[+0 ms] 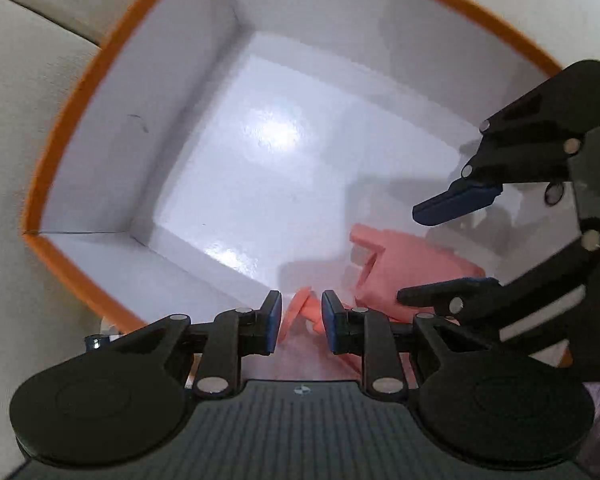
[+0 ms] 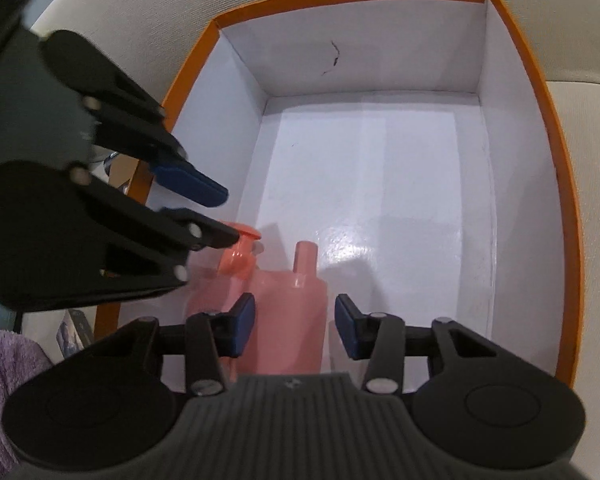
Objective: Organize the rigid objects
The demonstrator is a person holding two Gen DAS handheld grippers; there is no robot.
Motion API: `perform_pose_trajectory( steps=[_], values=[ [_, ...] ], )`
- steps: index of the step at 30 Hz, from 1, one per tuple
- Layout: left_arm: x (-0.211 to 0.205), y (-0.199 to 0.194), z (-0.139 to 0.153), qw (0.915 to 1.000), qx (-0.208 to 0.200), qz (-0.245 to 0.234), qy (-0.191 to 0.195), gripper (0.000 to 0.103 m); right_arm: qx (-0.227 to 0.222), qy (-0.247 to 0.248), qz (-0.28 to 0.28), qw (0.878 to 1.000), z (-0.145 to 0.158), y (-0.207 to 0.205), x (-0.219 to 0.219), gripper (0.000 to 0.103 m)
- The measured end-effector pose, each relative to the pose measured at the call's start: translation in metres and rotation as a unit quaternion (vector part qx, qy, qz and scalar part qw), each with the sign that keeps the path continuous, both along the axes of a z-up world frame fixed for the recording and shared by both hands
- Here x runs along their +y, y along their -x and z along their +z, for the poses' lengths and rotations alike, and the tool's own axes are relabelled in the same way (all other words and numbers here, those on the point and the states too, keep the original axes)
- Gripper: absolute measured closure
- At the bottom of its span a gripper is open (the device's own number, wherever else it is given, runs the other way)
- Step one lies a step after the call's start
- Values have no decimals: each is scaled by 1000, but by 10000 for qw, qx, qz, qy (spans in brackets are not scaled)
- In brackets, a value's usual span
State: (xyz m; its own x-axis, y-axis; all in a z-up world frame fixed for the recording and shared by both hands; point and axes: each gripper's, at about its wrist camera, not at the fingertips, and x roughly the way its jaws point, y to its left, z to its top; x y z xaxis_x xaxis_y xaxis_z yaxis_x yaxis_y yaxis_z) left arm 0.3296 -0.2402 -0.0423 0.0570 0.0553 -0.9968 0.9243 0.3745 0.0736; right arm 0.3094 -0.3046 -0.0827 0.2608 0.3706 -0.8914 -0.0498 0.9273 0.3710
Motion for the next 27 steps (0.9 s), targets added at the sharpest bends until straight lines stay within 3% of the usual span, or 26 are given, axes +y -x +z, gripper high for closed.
perform_pose_trajectory(
  steps=[8, 18, 22, 24, 27],
  values=[
    [2, -8, -19, 9989, 445, 107, 29, 75, 50, -187, 43, 9998, -7, -7, 0, 55],
    [13, 10, -10, 9965, 806, 5, 240, 78, 283, -332, 165, 9989, -8, 5, -7, 56],
    [16, 26, -7, 9960, 822, -69, 335, 84, 419, -373, 202, 9982, -8, 13, -8, 57],
    [18, 31, -6, 9933, 1100, 31, 366, 99, 421, -349, 243, 9982, -8, 16, -7, 56],
    [21, 38, -8, 9950, 942, 22, 330, 99, 421, -323, 263, 9982, -8, 17, -5, 56]
  ],
)
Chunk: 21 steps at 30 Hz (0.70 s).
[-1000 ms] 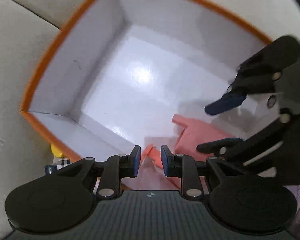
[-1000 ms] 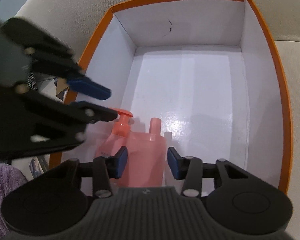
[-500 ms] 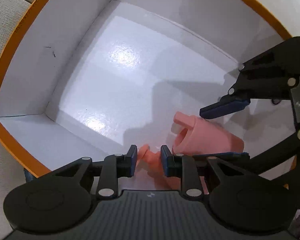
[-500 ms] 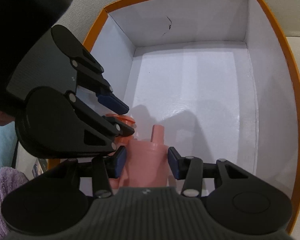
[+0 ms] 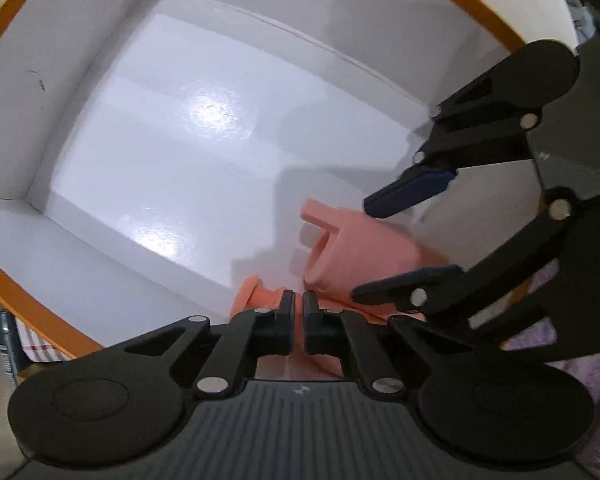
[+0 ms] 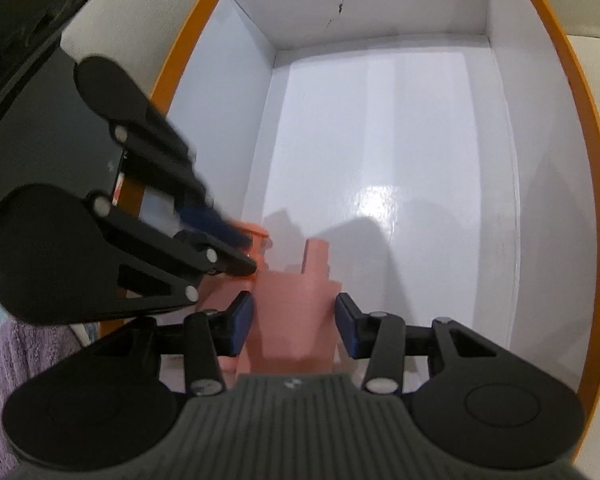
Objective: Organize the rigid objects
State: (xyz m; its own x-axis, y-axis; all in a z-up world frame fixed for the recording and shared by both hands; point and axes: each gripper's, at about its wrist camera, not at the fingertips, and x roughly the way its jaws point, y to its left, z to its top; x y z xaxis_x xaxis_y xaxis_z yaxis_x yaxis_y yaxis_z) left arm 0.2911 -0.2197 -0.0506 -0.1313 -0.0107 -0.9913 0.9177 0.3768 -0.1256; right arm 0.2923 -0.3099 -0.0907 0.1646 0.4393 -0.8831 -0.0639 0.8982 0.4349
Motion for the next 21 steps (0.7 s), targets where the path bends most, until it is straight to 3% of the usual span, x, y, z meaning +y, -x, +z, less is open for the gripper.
perform_pose_trajectory(
  steps=[4, 7, 13, 16, 21],
  values=[
    [4, 7, 9, 9998, -85, 143, 104, 98, -28, 1, -65, 10000, 0, 2, -1, 54],
    [12, 7, 25, 9991, -135, 261, 311, 92, -29, 86, -163, 9998, 0, 2, 4, 54],
    [29, 17, 58, 9908, -423, 874, 945, 90, -249, 161, -254, 9992, 12, 11, 8, 54],
    [52, 27, 84, 9780, -658, 1360, 1439, 86, -503, 267, -291, 9980, 24, 20, 14, 53],
    [90, 59, 105, 9395, -1117, 2278, 2300, 75, -1105, 292, -480, 9923, 46, 41, 28, 53]
  ],
)
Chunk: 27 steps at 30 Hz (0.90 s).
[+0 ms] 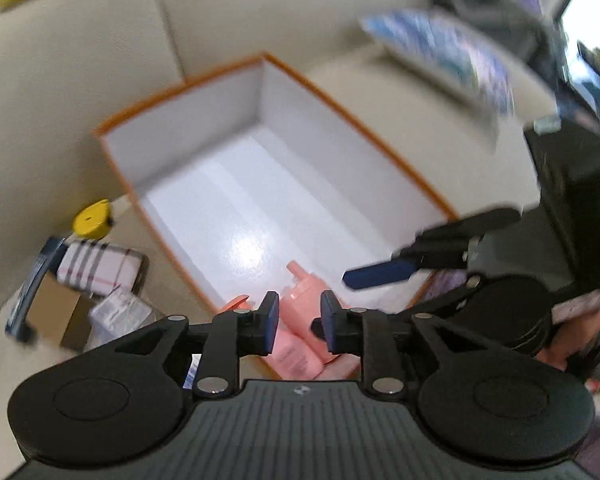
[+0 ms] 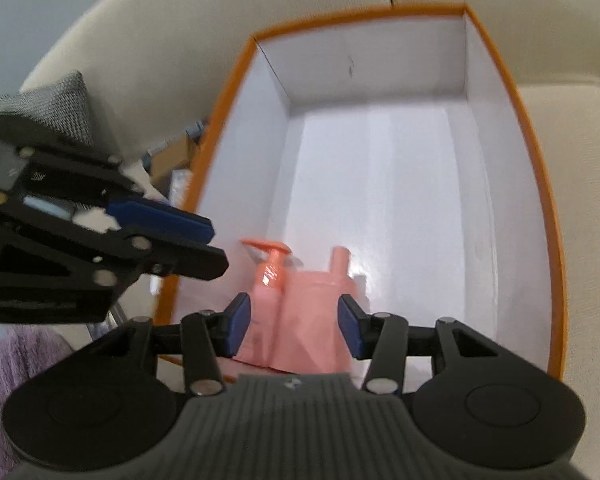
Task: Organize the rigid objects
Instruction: 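Move the left gripper out of the box toward the photo card box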
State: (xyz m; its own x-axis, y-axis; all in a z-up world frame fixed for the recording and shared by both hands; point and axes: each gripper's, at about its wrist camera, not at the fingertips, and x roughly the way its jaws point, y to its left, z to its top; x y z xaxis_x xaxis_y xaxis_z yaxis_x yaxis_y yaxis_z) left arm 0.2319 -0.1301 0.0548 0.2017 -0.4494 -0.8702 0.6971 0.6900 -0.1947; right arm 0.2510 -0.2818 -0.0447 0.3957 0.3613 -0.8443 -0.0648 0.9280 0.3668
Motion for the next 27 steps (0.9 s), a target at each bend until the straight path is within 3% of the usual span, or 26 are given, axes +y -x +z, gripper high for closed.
perform_pose_trajectory(
  steps=[4, 7, 14, 19, 24, 27],
  values=[
    [39, 22, 3, 9956, -227, 852, 328, 75, -396, 58, 11, 9992, 14, 17, 20, 51],
    [73, 37, 0, 9841, -532, 1652, 367, 75, -629, 114, 71, 9979, 24, 26, 38, 48],
    [149, 59, -17, 9444, -303, 3273, 74, 75, -1132, 62, 467, 9925, 33, 38, 86, 46],
    [200, 63, -42, 9025, 240, 4299, 34, 75, -1070, 212, 968, 9893, 23, 33, 128, 47],
    [225, 64, -65, 8740, 718, 4799, -246, 75, -816, 371, 1284, 9877, 7, 26, 161, 52],
    [232, 63, -79, 8638, 1027, 4924, -281, 75, -615, 497, 1489, 9857, -5, 22, 176, 54]
  ],
)
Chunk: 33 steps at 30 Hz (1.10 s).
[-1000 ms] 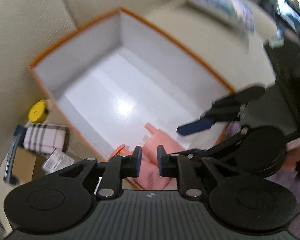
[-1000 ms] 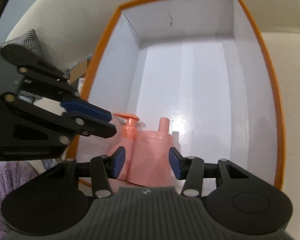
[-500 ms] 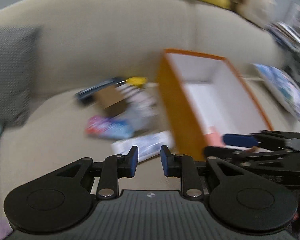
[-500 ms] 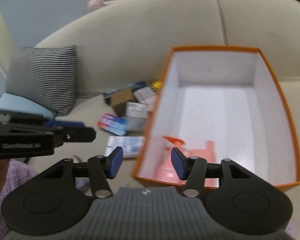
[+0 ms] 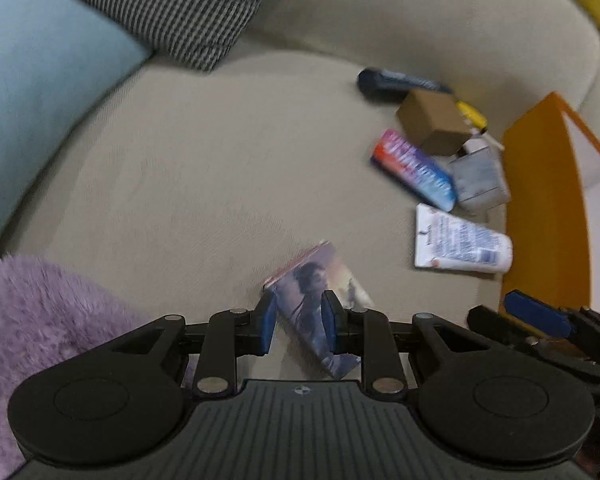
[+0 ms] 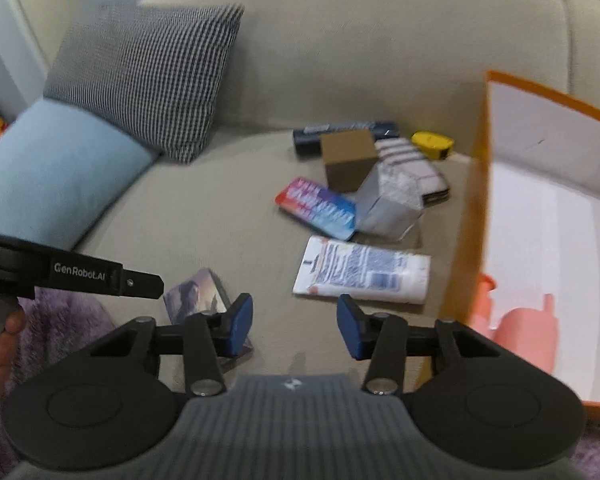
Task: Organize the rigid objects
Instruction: 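Move the left gripper out of the box toward the photo card box, then grasp the dark PHOTO CARD box upright with the left gripper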
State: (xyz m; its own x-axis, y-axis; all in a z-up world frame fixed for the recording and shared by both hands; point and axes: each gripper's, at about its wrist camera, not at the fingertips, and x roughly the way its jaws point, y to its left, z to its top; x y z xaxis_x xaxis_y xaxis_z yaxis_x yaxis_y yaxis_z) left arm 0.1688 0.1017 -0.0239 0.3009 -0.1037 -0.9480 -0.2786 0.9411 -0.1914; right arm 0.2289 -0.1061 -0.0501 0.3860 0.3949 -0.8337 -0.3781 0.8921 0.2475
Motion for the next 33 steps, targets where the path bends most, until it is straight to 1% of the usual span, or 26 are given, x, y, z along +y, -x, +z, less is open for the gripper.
perform_pose_trajectory(
  steps=[3, 5, 7, 8, 9, 10, 12, 13, 14, 15, 20, 22, 24, 25, 26, 27, 28, 31, 33],
  values=[
    [5, 2, -13, 9995, 229, 140, 141, 74, 168, 101, 226, 9996, -12, -3, 15, 57],
    [8, 2, -25, 9983, 420, 239, 318, 72, 217, 244, 334, 9989, -19, -5, 22, 59],
    [11, 5, -34, 9970, 498, 329, 494, 63, 275, 336, 404, 9982, -25, -5, 28, 60],
    [12, 6, -35, 9964, 446, 381, 612, 55, 325, 361, 432, 9979, -28, -6, 30, 60],
    [12, 6, -36, 9960, 445, 386, 665, 50, 364, 373, 453, 9976, -31, -6, 30, 60],
    [11, 5, -39, 9955, 432, 394, 741, 49, 396, 379, 467, 9974, -34, -8, 32, 60],
    [13, 5, -45, 9924, 421, 485, 1048, 46, 479, 412, 523, 9966, -40, -9, 36, 62],
    [14, 5, -48, 9910, 414, 537, 1153, 46, 517, 455, 551, 9961, -43, -9, 38, 66],
    [14, 6, -50, 9903, 376, 574, 1209, 45, 549, 501, 576, 9956, -47, -10, 41, 74],
    [14, 6, -50, 9901, 353, 599, 1217, 44, 582, 571, 590, 9949, -50, -10, 43, 76],
    [13, 5, -51, 9901, 335, 643, 1201, 42, 677, 704, 642, 9931, -61, -9, 51, 80],
    [13, 6, -48, 9906, 301, 638, 1175, 46, 669, 801, 678, 9922, -64, -9, 56, 81],
    [12, 7, -42, 9925, 147, 571, 1073, 60, 628, 882, 703, 9916, -64, -8, 59, 82],
    [12, 7, -37, 9932, 79, 534, 1029, 65, 603, 908, 714, 9915, -63, -7, 59, 82],
    [13, 7, -32, 9942, 17, 482, 960, 82, 561, 934, 725, 9914, -61, -6, 59, 82],
    [12, 7, -29, 9953, -15, 408, 877, 96, 502, 941, 744, 9915, -58, -5, 58, 82],
    [12, 7, -26, 9959, -37, 348, 838, 99, 461, 926, 765, 9917, -55, -4, 57, 81],
    [9, 7, -22, 9948, -154, 314, 960, 99, 302, 967, 772, 9919, -49, 1, 56, 81],
    [6, 5, -20, 9948, -246, 261, 949, 99, 345, 987, 719, 9919, -50, -1, 55, 81]
  ],
)
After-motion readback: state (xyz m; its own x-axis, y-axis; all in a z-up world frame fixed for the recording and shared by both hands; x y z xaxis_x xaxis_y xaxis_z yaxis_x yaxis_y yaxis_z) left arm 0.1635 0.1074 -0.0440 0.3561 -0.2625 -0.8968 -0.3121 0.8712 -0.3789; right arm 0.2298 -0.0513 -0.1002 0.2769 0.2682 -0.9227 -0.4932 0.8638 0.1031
